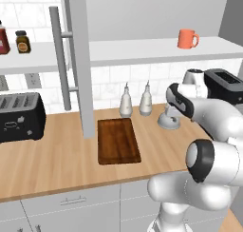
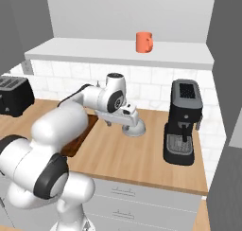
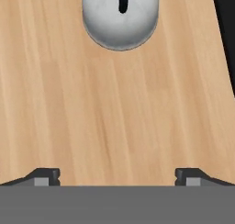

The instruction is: Pick the kettle from the counter and place it on the tray. Then pick the mug from the cabinet and place it on the tray. Then close the cabinet doors.

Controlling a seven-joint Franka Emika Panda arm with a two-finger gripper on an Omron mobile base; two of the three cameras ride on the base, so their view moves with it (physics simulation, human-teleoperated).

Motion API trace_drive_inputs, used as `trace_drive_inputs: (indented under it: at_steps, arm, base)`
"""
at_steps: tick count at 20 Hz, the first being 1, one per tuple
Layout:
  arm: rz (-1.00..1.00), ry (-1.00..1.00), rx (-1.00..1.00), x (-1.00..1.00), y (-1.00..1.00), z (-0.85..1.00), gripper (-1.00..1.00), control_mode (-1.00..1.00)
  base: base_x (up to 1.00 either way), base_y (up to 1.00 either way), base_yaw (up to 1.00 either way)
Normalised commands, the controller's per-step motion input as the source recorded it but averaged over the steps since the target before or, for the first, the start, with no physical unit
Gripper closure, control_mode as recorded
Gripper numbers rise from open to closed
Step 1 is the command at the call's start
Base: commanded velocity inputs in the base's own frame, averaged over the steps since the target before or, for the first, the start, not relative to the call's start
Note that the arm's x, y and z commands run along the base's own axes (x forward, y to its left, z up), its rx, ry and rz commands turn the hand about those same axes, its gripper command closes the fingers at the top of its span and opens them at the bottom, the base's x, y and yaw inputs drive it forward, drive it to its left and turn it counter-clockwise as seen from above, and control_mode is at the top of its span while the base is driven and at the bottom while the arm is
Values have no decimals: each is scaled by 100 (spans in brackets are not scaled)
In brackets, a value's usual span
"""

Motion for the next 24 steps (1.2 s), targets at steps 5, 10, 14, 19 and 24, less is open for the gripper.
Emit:
trace_drive_inputs:
  at_steps: [5, 10, 14, 19, 24]
  arm:
    - [4, 0, 0, 39, -1, -17, -100, -100]
    - [3, 0, 1, 39, -11, -17, -100, -100]
    - [1, 0, 1, 37, -12, -17, -100, -100]
    - [0, 0, 0, 42, -7, -16, -100, -100]
    - [0, 0, 1, 39, -18, -15, -100, -100]
  base:
    - [0, 0, 0]
    - [0, 0, 0]
    - [0, 0, 0]
    - [0, 0, 0]
    - [0, 0, 0]
